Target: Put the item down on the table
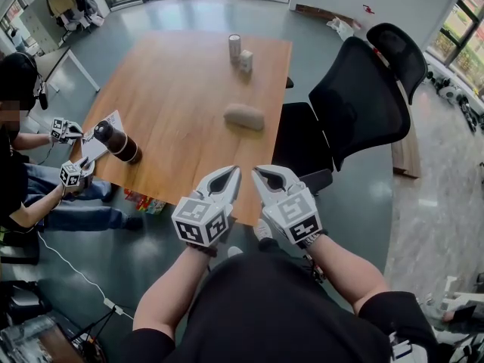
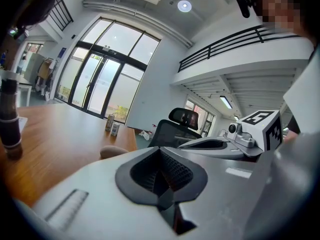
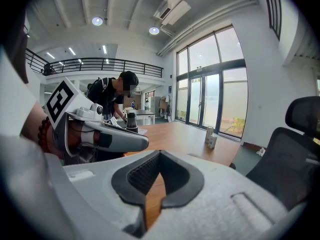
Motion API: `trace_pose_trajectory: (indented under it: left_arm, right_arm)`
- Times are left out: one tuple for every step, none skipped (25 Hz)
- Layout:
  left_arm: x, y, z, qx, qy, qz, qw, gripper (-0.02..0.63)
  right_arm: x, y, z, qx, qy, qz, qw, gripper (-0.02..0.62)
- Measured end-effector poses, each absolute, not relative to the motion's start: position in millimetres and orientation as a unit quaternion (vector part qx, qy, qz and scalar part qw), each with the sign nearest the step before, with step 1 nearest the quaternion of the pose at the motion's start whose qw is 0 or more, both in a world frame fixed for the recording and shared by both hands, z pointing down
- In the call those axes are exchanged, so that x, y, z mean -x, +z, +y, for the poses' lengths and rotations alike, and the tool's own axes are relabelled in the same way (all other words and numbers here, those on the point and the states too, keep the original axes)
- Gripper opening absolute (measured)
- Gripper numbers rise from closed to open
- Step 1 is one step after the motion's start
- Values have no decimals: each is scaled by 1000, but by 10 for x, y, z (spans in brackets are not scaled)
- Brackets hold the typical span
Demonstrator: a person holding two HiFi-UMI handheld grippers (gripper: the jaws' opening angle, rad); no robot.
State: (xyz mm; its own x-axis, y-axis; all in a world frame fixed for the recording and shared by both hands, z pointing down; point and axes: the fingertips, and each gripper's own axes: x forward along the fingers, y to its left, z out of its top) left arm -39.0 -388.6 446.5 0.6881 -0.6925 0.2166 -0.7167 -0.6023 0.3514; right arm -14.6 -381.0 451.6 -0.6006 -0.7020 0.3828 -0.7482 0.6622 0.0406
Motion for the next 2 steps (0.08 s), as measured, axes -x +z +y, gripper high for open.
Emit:
trace_pose_trajectory:
  left_arm:
    - [389, 4463, -3881, -895, 29, -393, 208, 9]
    - [389, 4461, -3877, -895, 29, -393, 207, 9]
  right_arm:
    - [146, 4514, -3805, -407, 61, -892, 186, -9]
    - [146, 4512, -3802, -407, 60, -892, 186, -9]
